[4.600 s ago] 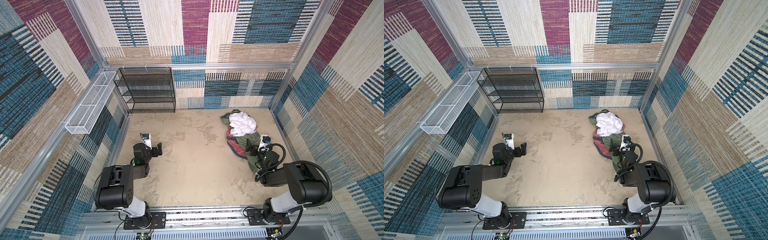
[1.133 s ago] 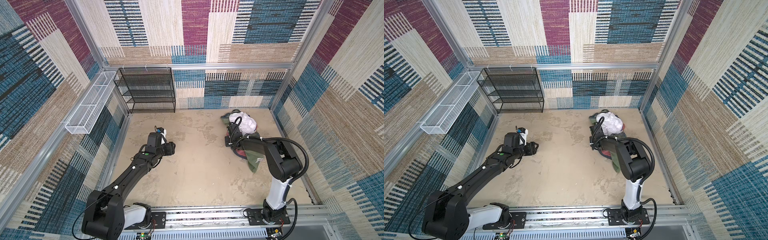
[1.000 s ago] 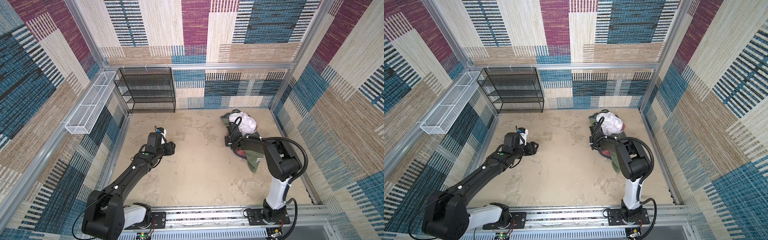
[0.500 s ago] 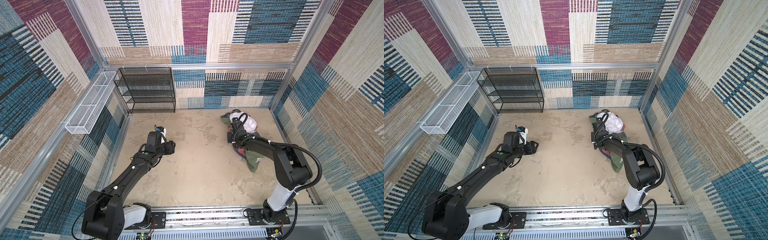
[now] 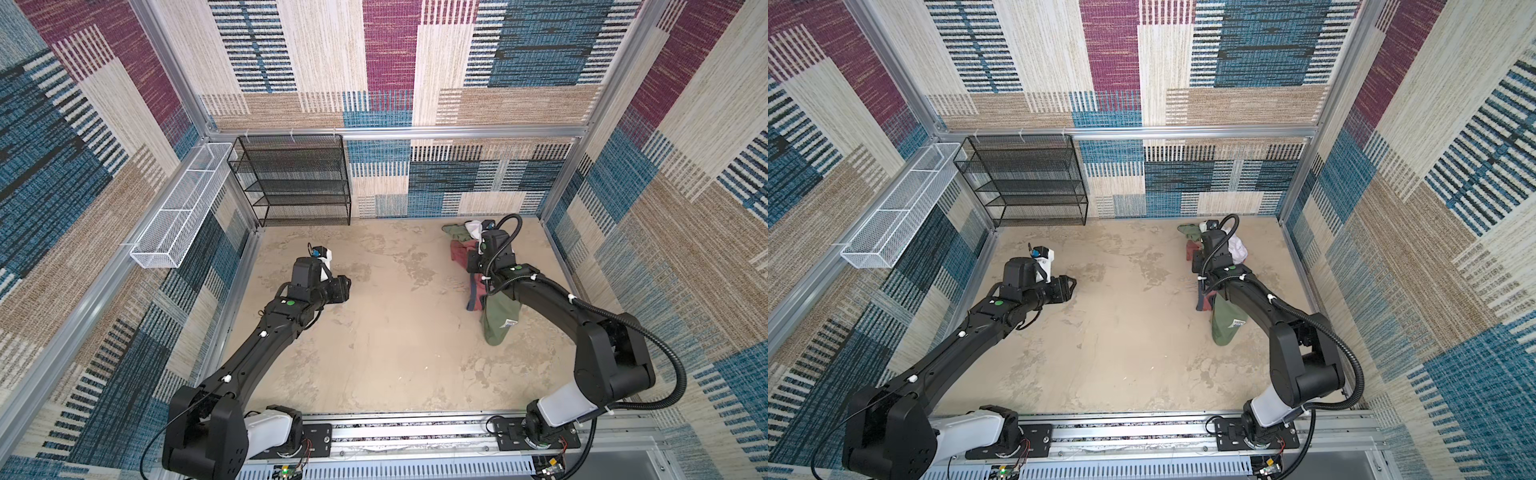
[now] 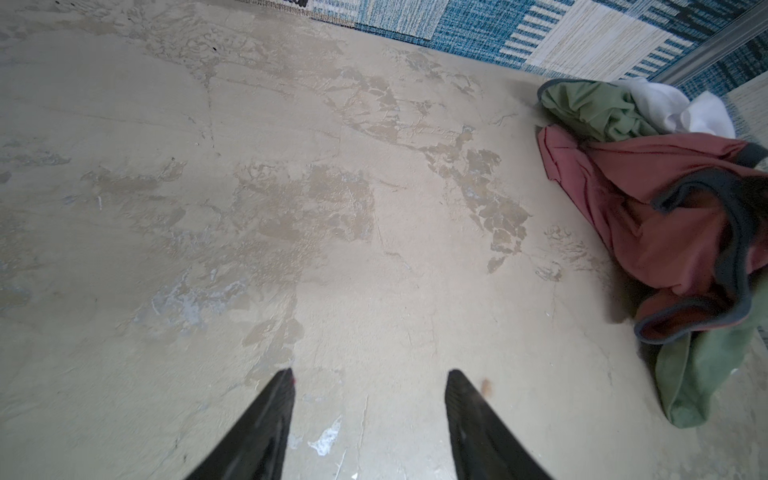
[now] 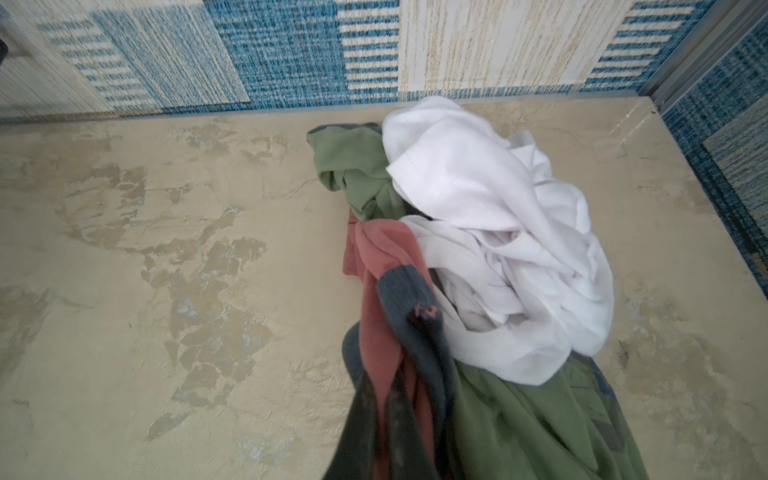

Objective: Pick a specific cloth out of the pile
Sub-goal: 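Lift the pink shirt with the right gripper and pull it out of the pile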

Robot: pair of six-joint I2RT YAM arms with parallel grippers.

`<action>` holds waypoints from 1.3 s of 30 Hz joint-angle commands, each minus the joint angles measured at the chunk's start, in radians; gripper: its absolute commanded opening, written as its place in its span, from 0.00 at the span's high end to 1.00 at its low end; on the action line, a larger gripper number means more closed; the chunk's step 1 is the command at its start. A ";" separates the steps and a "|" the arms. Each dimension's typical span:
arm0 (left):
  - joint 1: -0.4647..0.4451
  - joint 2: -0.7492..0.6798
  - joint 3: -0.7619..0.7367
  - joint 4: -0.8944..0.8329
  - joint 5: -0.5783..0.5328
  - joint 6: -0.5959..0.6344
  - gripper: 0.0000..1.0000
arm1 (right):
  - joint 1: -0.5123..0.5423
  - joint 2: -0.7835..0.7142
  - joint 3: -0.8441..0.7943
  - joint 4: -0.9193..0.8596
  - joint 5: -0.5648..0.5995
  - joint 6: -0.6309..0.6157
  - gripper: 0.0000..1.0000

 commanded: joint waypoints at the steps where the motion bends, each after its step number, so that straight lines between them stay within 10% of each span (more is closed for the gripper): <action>1: 0.001 0.006 0.019 -0.020 0.024 0.014 0.38 | -0.022 -0.029 0.012 0.020 -0.054 0.006 1.00; 39: -0.001 -0.055 0.142 -0.177 0.023 0.006 0.39 | -0.166 -0.143 0.428 -0.146 -0.389 -0.008 1.00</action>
